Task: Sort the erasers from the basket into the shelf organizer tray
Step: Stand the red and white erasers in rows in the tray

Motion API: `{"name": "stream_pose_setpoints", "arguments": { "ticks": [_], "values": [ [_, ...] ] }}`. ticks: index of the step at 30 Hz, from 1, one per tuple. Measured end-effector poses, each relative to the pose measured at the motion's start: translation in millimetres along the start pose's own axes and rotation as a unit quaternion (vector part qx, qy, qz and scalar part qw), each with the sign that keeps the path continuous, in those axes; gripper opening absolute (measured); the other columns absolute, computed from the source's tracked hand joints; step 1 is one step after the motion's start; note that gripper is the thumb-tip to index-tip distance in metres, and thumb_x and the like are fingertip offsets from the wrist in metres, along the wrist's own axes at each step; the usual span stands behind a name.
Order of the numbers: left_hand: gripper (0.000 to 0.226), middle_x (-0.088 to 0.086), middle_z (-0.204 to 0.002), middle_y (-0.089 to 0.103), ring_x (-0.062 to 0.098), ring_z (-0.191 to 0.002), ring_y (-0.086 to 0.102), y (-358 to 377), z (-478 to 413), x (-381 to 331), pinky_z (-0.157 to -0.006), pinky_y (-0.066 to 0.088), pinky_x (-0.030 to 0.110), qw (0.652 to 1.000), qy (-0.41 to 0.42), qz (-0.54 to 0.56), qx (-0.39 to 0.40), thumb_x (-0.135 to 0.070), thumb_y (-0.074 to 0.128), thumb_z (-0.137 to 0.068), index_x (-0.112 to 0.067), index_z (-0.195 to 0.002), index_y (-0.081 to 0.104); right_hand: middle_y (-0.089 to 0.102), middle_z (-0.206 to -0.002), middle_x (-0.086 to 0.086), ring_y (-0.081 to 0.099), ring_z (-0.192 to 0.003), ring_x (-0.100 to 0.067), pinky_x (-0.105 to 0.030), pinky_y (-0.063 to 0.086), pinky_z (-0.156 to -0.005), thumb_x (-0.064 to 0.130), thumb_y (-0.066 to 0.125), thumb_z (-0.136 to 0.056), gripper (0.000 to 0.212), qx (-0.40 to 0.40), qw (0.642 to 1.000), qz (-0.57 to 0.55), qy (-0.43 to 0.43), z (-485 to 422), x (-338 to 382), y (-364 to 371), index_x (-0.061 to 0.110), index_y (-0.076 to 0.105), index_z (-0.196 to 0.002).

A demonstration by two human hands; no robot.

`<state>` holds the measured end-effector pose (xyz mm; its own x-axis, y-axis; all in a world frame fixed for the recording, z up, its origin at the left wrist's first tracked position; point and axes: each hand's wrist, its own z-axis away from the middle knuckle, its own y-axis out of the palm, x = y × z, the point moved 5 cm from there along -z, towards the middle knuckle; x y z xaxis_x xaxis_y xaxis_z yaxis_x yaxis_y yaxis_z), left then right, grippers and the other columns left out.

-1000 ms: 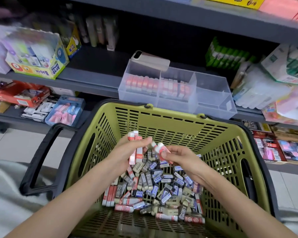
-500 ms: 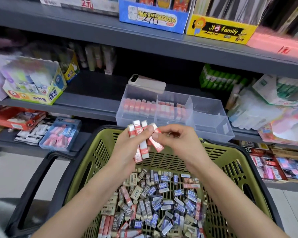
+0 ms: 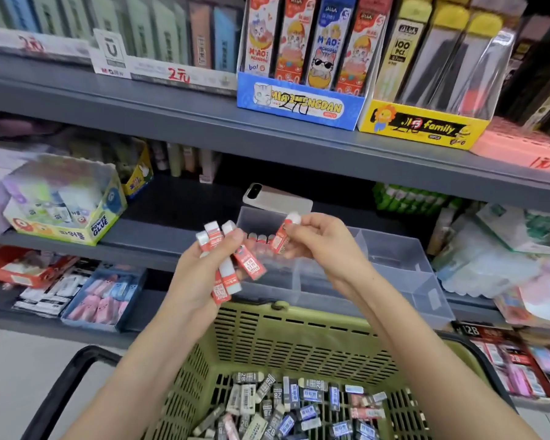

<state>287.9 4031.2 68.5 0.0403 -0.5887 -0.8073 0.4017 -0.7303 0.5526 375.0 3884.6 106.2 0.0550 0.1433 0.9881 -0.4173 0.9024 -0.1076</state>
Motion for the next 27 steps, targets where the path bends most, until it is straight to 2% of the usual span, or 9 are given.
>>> {"name": "stream_pose_setpoints", "arguments": {
  "ticks": [2,5,9,11,13,16,22,25,27],
  "values": [
    [0.028,0.005,-0.076,0.074,0.015,-0.068,0.071,-11.2,-13.6,-9.7,-0.054,0.057,0.029,0.999,0.013,0.015,-0.035,-0.027,0.074,-0.060,-0.014,-0.084,0.067,0.064,-0.069,-0.010,0.063,-0.050,-0.011,-0.021,0.056,-0.056,-0.004,0.054,-0.089,0.014,-0.015,1.000,-0.010,-0.003,-24.1,-2.4,8.6,0.006,0.059,-0.081],
    [0.040,0.006,-0.081,0.075,0.014,-0.074,0.072,-23.5,-30.3,-17.9,-0.062,0.058,0.029,0.997,0.020,0.016,-0.067,-0.030,0.075,-0.057,-0.015,-0.093,0.066,0.062,-0.072,-0.007,0.061,-0.055,-0.016,-0.029,0.056,-0.064,-0.004,0.057,-0.086,0.018,-0.039,0.997,0.069,-0.007,-55.9,-10.0,19.4,0.012,0.058,-0.079],
    [0.039,0.007,-0.082,0.075,0.014,-0.075,0.072,-31.6,-44.8,-17.6,-0.053,0.054,0.024,0.995,0.022,0.046,-0.085,-0.028,0.075,-0.058,-0.015,-0.094,0.065,0.063,-0.076,-0.011,0.063,-0.064,-0.023,-0.037,0.057,-0.068,-0.009,0.062,-0.079,0.028,0.000,0.985,0.166,0.043,-80.5,-23.0,38.5,0.014,0.047,-0.076],
    [0.039,0.006,-0.083,0.075,0.014,-0.075,0.072,-33.7,-48.4,-14.0,-0.056,0.055,0.025,0.995,0.016,0.052,-0.084,-0.030,0.075,-0.059,-0.016,-0.095,0.065,0.067,-0.087,-0.013,0.068,-0.080,-0.028,-0.040,0.057,-0.078,-0.003,0.070,-0.077,0.025,0.023,0.970,0.232,0.065,-88.2,-30.5,46.7,0.015,0.053,-0.074],
    [0.043,0.006,-0.085,0.075,0.014,-0.076,0.072,-35.7,-50.3,-9.6,-0.057,0.055,0.025,0.995,0.008,0.053,-0.081,-0.032,0.075,-0.059,-0.015,-0.097,0.065,0.068,-0.099,-0.017,0.067,-0.093,-0.031,-0.042,0.054,-0.087,0.001,0.073,-0.076,0.014,0.021,0.968,0.236,0.087,-92.9,-35.4,50.4,0.008,0.063,-0.082],
    [0.045,0.008,-0.087,0.075,0.016,-0.078,0.072,-38.1,-51.2,-4.4,-0.059,0.057,0.027,0.995,0.000,0.058,-0.079,-0.031,0.076,-0.059,-0.014,-0.099,0.065,0.069,-0.104,-0.014,0.065,-0.093,-0.026,-0.036,0.052,-0.090,0.013,0.075,-0.077,0.021,0.023,0.947,0.309,0.085,-97.5,-36.2,52.6,0.002,0.071,-0.094],
    [0.042,0.009,-0.089,0.075,0.017,-0.081,0.072,-39.1,-50.2,-2.2,-0.059,0.056,0.027,0.996,0.004,0.058,-0.064,-0.031,0.076,-0.062,-0.014,-0.099,0.066,0.069,-0.107,-0.009,0.063,-0.100,-0.024,-0.034,0.050,-0.092,0.027,0.073,-0.080,0.029,0.043,0.913,0.399,0.078,-91.1,-28.7,50.8,0.007,0.071,-0.101],
    [0.040,0.007,-0.090,0.075,0.017,-0.082,0.072,-40.2,-50.3,-2.7,-0.060,0.056,0.026,0.997,0.011,0.053,-0.056,-0.033,0.074,-0.064,-0.015,-0.100,0.065,0.071,-0.093,-0.002,0.064,-0.086,-0.014,-0.033,0.052,-0.081,0.026,0.068,-0.083,0.018,-0.009,0.951,0.307,-0.035,-71.3,-9.2,49.0,0.012,0.074,-0.094],
    [0.038,0.006,-0.088,0.074,0.016,-0.080,0.072,-40.0,-51.6,-3.5,-0.059,0.055,0.025,0.997,0.017,0.058,-0.049,-0.032,0.073,-0.066,-0.014,-0.097,0.064,0.071,-0.077,0.002,0.062,-0.073,-0.008,-0.030,0.051,-0.069,0.031,0.068,-0.083,0.009,0.028,0.976,0.200,-0.079,-51.6,1.6,55.8,0.024,0.074,-0.080]
  ]
}}
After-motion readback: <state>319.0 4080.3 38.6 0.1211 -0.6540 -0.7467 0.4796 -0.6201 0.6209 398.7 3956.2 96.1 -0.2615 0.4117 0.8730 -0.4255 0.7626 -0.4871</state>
